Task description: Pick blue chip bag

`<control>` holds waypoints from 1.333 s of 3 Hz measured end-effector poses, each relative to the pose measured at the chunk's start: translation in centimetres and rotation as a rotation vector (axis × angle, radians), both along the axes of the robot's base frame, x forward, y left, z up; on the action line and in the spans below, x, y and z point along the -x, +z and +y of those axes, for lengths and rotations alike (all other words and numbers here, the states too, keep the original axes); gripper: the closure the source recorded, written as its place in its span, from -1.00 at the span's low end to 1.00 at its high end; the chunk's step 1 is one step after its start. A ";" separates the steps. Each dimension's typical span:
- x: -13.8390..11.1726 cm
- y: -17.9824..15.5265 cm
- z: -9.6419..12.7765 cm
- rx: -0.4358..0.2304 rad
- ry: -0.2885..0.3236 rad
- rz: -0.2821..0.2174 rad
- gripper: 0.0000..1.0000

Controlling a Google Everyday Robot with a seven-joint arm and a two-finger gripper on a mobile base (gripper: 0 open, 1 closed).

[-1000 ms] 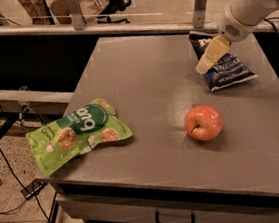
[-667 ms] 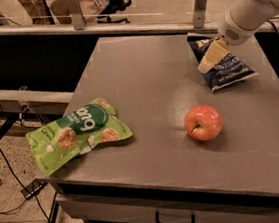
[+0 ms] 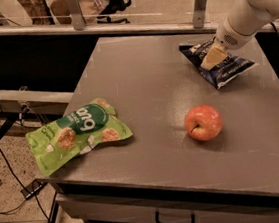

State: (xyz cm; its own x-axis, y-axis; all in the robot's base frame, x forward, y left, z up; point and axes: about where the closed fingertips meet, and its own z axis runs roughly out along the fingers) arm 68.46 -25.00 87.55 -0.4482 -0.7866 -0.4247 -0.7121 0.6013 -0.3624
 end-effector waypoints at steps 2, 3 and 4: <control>-0.1 1.4 0.1 -0.033 0.046 -0.006 1.00; 0.2 4.0 0.2 -0.076 0.083 -0.033 1.00; 1.0 6.9 0.3 -0.106 0.130 -0.063 1.00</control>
Offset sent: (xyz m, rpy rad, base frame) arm -0.0005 -0.0007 0.0422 0.0755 -0.0344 0.0736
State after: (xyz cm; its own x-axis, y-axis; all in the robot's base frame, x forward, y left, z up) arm 67.50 -24.72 94.47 -0.3155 -0.7858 -0.5320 -0.7644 0.5426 -0.3482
